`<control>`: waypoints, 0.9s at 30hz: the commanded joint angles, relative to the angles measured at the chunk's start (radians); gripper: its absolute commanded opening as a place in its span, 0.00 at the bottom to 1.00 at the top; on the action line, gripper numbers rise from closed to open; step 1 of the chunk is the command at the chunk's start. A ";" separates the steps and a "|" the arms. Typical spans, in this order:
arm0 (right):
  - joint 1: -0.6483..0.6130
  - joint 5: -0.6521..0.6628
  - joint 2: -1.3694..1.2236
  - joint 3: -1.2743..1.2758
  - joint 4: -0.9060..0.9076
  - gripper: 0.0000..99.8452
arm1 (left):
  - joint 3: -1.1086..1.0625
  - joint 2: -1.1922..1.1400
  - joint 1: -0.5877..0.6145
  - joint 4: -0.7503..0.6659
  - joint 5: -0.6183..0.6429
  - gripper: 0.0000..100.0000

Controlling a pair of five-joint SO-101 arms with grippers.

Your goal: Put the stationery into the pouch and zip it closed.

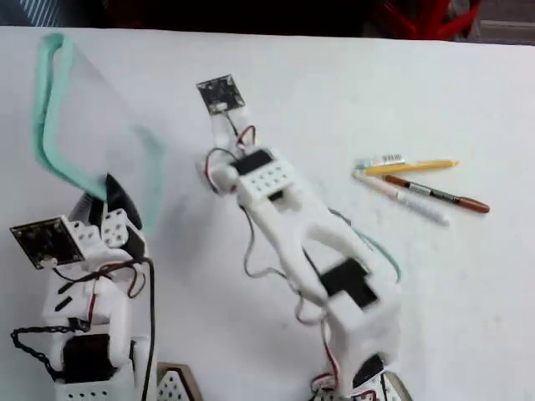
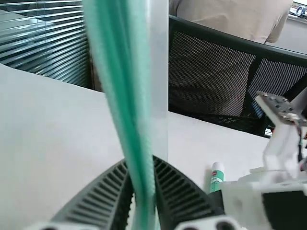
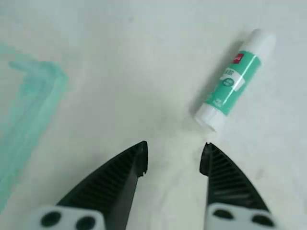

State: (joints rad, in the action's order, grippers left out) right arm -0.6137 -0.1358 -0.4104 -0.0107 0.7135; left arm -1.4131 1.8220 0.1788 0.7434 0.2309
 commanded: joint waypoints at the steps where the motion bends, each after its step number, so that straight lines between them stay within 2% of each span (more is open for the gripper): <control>1: -0.007 -0.074 -0.185 -0.284 0.054 0.19 | 0.003 0.005 0.004 -0.028 0.008 0.02; 7: 0.013 -0.123 -0.392 -0.652 0.271 0.19 | -0.012 0.005 -0.013 -0.034 0.008 0.02; 17: -0.022 -0.120 -0.444 -0.944 0.533 0.18 | -0.012 0.005 -0.028 -0.029 0.003 0.02; 22: 0.013 -0.127 -0.479 -1.020 0.492 0.18 | -0.012 0.005 -0.028 -0.029 0.003 0.02; 25: 0.019 -0.127 -0.541 -1.031 0.489 0.12 | -0.012 0.005 -0.028 -0.029 0.003 0.02; 27: 0.019 -0.127 -0.558 -1.036 0.490 0.12 | -0.012 0.005 -0.030 -0.031 0.003 0.02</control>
State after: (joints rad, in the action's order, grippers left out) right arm -0.6061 -0.2539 -0.9766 -0.9958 1.2198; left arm -1.4331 1.8220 0.1665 0.7373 0.2309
